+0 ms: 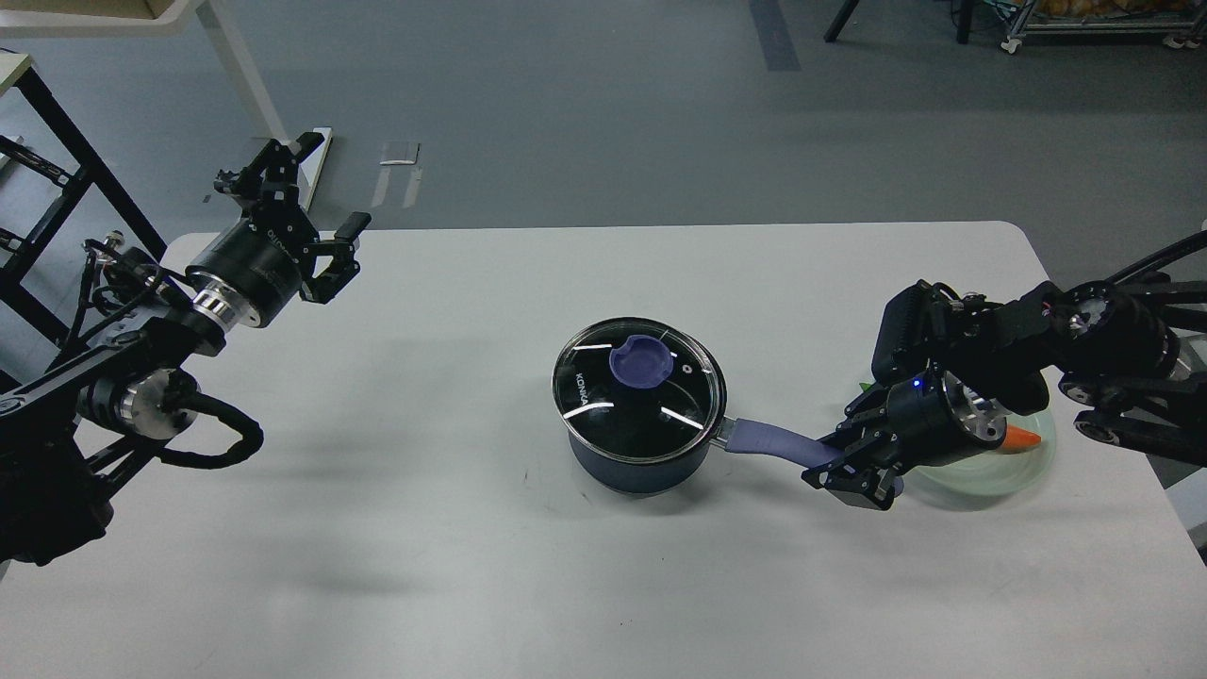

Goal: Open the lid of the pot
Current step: 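Reach the left gripper over the pot to the purple lid knob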

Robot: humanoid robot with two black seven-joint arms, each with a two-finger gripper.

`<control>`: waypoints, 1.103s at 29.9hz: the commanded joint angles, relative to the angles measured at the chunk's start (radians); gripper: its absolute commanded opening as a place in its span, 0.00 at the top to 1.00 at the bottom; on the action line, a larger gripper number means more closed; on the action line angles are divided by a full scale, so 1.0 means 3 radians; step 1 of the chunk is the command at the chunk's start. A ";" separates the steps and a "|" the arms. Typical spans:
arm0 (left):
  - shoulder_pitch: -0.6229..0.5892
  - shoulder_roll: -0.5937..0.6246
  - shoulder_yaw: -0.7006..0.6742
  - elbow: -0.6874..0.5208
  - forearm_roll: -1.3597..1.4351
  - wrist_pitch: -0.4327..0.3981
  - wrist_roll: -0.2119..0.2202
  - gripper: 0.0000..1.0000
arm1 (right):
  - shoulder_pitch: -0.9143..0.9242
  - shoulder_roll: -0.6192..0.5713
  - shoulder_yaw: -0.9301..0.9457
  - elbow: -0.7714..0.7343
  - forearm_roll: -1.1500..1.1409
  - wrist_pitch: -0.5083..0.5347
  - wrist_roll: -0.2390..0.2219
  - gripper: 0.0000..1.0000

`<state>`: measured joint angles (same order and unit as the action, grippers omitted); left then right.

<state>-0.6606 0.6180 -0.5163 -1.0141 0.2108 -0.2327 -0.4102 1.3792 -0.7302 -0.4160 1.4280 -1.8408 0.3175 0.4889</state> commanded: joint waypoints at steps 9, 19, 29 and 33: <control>-0.0563 0.0006 -0.0002 -0.0249 0.2235 -0.0084 -0.0262 0.01 | 0.0000 0.0000 0.0006 -0.0005 0.0005 -0.0005 -0.0001 0.76; -0.0978 -0.0117 0.0268 -0.1068 0.4930 0.0105 -0.0262 0.01 | 0.0000 -0.0005 0.0006 -0.0005 0.0005 -0.0005 -0.0001 0.76; -0.1443 -0.0434 0.1460 -0.0864 0.5791 0.0801 -0.0262 0.01 | 0.0000 0.0005 0.0006 -0.0040 0.0010 -0.0005 -0.0001 0.75; -0.1490 -0.0587 0.1486 -0.0665 0.5934 0.0816 -0.0262 0.01 | 0.0000 0.0015 0.0006 -0.0040 0.0010 -0.0005 -0.0001 0.75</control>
<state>-1.0994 0.4750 -0.0815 -1.2565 1.9593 0.0077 -0.4888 1.3791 -0.7285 -0.4140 1.4160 -1.8377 0.3159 0.4885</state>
